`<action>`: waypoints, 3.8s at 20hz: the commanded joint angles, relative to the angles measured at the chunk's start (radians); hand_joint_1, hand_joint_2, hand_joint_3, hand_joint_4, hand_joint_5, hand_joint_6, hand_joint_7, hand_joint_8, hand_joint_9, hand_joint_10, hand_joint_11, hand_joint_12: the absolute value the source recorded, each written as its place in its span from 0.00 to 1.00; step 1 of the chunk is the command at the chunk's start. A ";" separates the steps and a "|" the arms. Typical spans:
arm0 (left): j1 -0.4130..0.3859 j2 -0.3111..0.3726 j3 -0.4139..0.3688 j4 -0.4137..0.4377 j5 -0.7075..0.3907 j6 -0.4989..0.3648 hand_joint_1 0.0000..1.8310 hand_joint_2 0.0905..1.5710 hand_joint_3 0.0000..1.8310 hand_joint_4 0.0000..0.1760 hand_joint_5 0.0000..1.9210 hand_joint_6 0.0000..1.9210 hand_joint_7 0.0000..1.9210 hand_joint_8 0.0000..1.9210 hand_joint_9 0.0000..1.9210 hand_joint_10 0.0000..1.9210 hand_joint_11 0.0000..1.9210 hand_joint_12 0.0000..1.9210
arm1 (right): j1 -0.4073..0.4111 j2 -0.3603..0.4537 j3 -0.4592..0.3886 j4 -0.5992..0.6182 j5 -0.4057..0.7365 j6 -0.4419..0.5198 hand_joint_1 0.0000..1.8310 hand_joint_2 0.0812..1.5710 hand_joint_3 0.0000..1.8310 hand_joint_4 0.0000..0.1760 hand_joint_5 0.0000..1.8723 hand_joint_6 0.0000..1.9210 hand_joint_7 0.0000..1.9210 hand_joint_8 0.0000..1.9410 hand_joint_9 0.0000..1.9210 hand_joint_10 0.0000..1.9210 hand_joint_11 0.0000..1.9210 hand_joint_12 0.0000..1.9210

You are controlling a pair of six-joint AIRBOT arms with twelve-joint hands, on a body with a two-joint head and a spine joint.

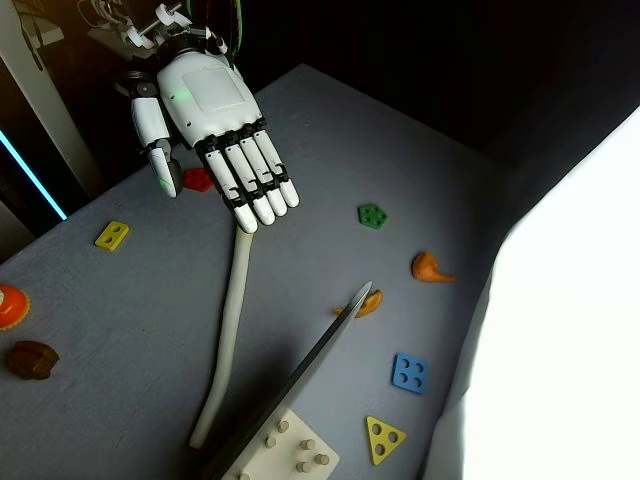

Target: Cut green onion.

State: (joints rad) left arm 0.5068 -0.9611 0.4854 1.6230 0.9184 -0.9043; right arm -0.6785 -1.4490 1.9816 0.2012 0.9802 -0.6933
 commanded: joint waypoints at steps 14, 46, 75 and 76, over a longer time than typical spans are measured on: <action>-0.012 0.000 0.004 0.082 0.022 0.007 0.01 0.95 0.00 0.00 0.00 0.00 0.00 0.00 0.00 0.00 0.00 0.00 | -0.002 0.000 0.013 0.050 0.136 0.014 0.85 0.44 0.41 1.00 0.63 1.00 0.74 1.00 0.78 1.00 0.80 1.00; -0.021 0.001 -0.006 0.082 0.023 0.009 0.03 0.94 0.00 0.00 0.01 0.00 0.00 0.00 0.00 0.00 0.00 0.00 | -0.066 0.078 0.014 -0.126 0.062 0.183 0.49 0.54 0.00 0.25 0.00 0.00 0.00 0.00 0.00 0.00 0.00 0.00; -0.054 0.017 -0.034 0.072 0.044 0.031 0.04 0.87 0.00 0.00 0.38 0.04 0.45 0.04 0.39 0.20 0.09 0.71 | 0.263 0.740 -0.836 -0.589 -0.165 0.076 0.11 0.74 0.00 0.00 0.44 0.59 0.48 0.58 0.36 0.74 0.22 0.99; -0.063 0.013 -0.046 0.051 0.073 0.031 0.12 0.86 0.00 0.00 0.46 0.38 0.46 0.47 0.37 0.70 0.22 0.95 | 0.273 0.752 -0.870 -0.589 -0.190 0.076 0.06 0.77 0.00 0.00 0.55 0.81 0.62 0.77 0.55 0.95 0.48 1.00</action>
State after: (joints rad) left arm 0.4549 -0.9466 0.4385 1.5929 0.9550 -0.8703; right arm -0.4149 -0.7029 1.1034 -0.4286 0.7082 -0.6197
